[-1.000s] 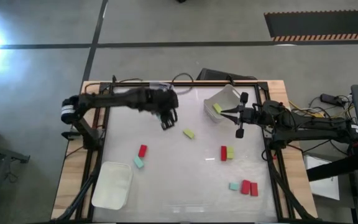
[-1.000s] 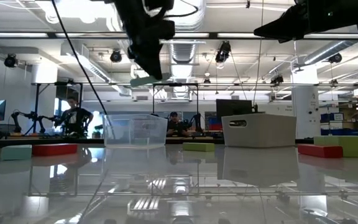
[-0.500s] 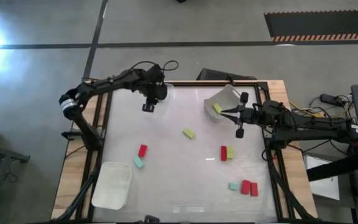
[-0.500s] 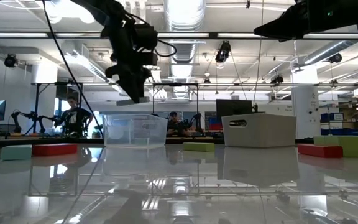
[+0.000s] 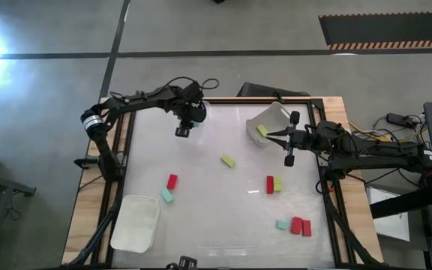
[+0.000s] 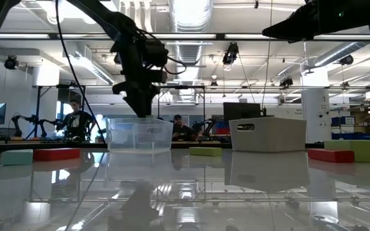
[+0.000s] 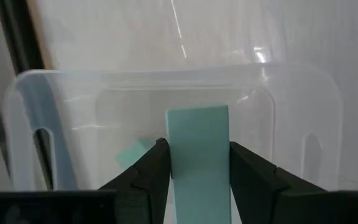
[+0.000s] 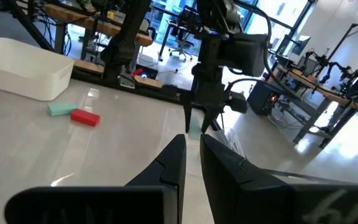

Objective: Sort & place blocks by color
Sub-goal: Put the light blue block into the transparent bin, then put the red block into the white bin

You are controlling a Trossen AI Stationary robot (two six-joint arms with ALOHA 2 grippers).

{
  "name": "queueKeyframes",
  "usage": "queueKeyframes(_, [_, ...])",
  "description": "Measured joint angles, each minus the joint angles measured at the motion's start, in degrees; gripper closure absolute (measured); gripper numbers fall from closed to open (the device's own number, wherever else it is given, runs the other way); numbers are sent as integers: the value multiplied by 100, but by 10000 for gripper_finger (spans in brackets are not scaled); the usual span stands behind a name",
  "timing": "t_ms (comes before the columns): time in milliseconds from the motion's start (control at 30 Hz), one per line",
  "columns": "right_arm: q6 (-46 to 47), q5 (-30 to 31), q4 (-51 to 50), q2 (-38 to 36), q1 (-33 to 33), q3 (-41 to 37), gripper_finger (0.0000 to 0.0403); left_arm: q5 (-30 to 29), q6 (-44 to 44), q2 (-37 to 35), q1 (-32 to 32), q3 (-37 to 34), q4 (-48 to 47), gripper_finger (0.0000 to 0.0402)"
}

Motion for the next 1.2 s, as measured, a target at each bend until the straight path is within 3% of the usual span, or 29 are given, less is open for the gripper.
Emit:
queueKeyframes(767, [-12, 0, 0, 0, 0, 0, 365, -168, -124, 17, -139, -30, -65, 234])
queueKeyframes(1067, [60, 0, -18, 0, 2, 0, 365, -235, -2527, -1043, -1127, 211, -214, 233])
queueKeyframes(1200, [273, 0, -143, 11, 2, 2, 365, -226, -4228, -1551, -1687, -85, -314, 233])
